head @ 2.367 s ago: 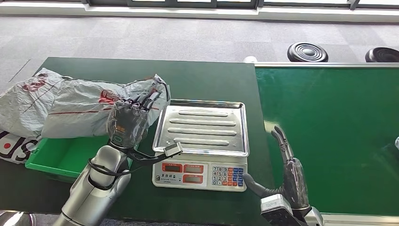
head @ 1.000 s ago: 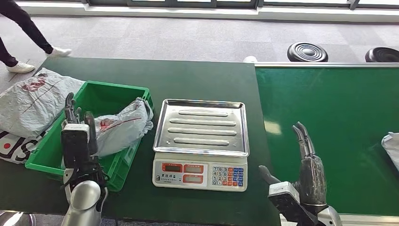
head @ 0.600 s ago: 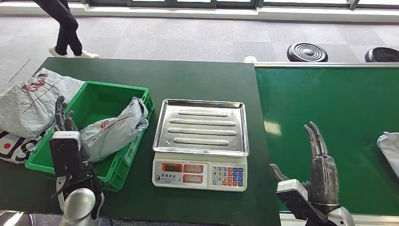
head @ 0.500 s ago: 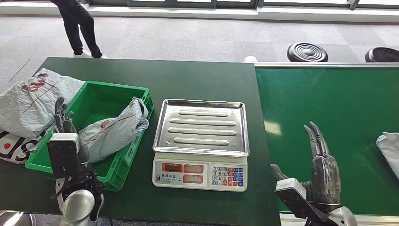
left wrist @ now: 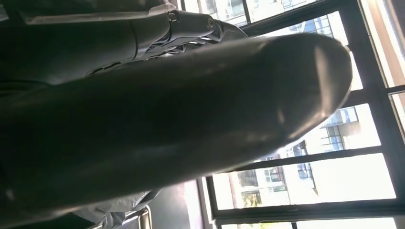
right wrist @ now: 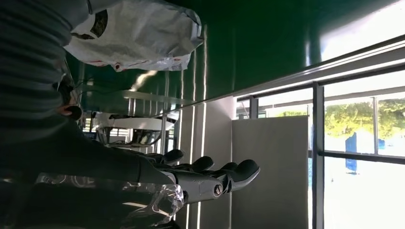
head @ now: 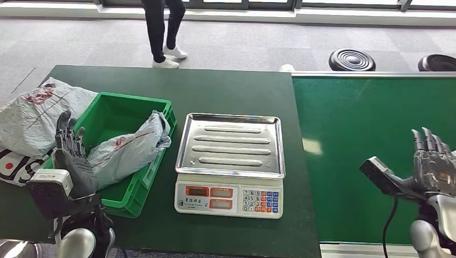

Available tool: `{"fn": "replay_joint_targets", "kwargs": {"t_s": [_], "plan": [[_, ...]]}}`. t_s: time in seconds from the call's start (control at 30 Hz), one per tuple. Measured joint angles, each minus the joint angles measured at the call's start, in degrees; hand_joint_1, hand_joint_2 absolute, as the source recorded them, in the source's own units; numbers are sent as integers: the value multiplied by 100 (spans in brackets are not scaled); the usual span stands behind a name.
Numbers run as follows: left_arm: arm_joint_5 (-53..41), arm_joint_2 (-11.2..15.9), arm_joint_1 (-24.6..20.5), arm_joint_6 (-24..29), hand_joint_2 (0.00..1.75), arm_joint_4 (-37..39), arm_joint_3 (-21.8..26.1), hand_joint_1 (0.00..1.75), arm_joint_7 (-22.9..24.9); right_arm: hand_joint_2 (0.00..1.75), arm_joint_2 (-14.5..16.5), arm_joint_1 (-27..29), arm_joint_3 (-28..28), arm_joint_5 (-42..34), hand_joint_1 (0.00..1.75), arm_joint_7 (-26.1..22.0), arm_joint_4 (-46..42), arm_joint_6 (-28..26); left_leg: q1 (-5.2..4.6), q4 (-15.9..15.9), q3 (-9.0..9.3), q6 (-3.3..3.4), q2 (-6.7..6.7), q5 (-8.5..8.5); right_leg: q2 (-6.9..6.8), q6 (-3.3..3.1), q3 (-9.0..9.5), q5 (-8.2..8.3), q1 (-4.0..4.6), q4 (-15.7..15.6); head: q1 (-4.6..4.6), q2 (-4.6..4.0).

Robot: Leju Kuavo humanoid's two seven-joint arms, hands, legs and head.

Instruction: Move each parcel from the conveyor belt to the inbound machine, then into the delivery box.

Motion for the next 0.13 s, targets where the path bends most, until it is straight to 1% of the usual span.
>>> {"fn": "replay_joint_targets", "kwargs": {"t_s": [0.03, 0.1, 0.13], "plan": [[-38, 1, 8, 30, 0, -9, 0, 0, -22, 175, -66, -88, 0, 12, 0, 17, 151, 1, 0, -1, 0, 0, 0, 0, 0, 0, 0, 0, 0, 0, 0, 0], [-89, 4, 28, 81, 0, -22, 0, 0, -69, 87, -174, -226, 0, 2, 0, 44, 401, -5, 1, -2, -1, -1, -1, 0, 0, 0, -1, 0, 1, 0, 0, 0], [-100, 5, 33, 93, 0, -24, 0, 0, -80, 58, -200, -255, 0, -5, 0, 51, 463, -7, 1, -2, -1, -1, -2, 0, 0, -1, 0, -1, 1, 0, 0, 0]]}}
